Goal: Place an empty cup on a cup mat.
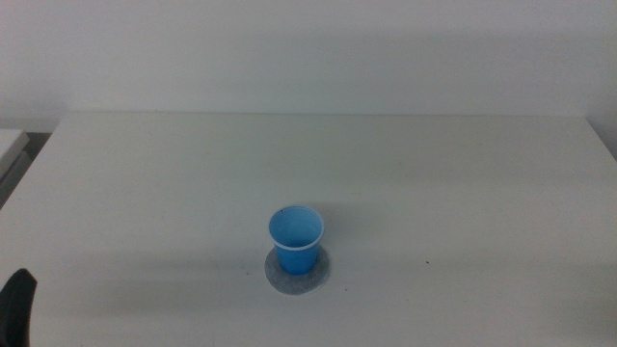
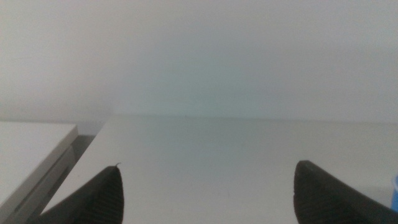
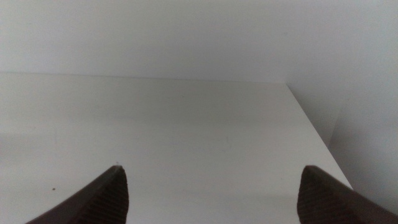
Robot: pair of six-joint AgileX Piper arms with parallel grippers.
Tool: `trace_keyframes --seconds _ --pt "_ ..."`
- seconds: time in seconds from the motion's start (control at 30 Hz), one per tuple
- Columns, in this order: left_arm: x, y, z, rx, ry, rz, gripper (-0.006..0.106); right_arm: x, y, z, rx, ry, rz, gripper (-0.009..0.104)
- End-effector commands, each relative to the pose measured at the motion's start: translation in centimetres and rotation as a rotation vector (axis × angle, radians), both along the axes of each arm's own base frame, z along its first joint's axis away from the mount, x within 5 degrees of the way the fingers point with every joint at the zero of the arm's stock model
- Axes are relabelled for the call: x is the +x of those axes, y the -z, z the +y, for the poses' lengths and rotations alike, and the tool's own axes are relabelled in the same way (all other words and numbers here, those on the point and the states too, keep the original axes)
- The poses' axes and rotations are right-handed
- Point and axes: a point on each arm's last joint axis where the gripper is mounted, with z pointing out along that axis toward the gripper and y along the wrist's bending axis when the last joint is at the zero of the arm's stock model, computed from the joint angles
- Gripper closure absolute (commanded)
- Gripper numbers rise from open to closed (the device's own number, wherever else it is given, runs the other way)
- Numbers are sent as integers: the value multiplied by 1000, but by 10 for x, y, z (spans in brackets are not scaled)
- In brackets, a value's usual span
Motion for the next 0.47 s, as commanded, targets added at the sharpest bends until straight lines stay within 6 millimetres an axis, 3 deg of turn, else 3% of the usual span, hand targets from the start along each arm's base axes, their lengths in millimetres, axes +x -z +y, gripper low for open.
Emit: trace_keyframes --seconds 0.0,0.43 --pt "-2 -4 0 -23 4 -79 7 0 0 0 -11 -1 -8 2" --pt "-3 -1 0 21 2 -56 7 0 0 0 -11 -1 -8 2"
